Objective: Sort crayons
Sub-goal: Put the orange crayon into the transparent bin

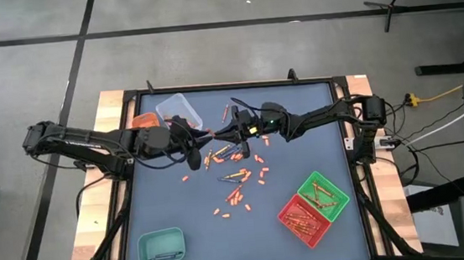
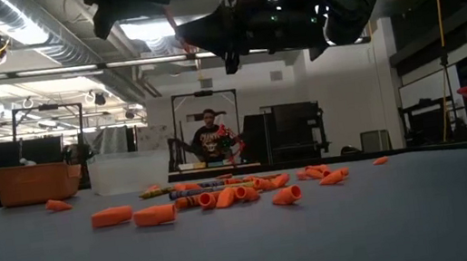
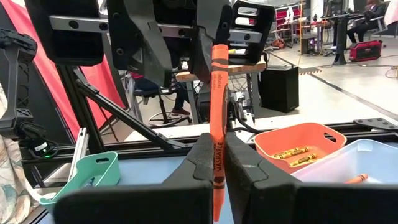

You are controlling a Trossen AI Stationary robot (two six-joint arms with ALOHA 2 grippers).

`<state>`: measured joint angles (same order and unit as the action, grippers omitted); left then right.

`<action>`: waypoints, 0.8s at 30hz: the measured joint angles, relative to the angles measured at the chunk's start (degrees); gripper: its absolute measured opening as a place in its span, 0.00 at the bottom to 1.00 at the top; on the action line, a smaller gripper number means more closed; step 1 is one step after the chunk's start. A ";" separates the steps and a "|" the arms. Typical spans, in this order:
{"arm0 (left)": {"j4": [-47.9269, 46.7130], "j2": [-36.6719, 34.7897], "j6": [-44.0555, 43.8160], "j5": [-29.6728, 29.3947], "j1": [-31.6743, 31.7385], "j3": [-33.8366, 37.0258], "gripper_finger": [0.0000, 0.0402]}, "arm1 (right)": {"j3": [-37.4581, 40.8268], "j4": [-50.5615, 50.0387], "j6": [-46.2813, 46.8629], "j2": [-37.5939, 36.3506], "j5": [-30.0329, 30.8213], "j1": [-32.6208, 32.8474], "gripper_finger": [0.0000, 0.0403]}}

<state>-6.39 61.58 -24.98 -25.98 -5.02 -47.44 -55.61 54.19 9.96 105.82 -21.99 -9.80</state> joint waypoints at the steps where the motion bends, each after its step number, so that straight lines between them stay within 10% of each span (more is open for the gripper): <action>1: -0.02 0.00 -0.02 -0.03 0.00 0.00 0.23 | 0.00 0.00 0.00 0.00 0.01 0.00 0.03; 24: -4.07 0.00 -1.61 4.29 0.00 0.00 0.23 | 0.00 -0.08 0.11 0.00 -0.49 0.11 0.03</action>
<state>-10.46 61.58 -26.58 -21.68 -5.02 -47.44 -55.61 54.11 10.07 105.82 -22.48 -9.69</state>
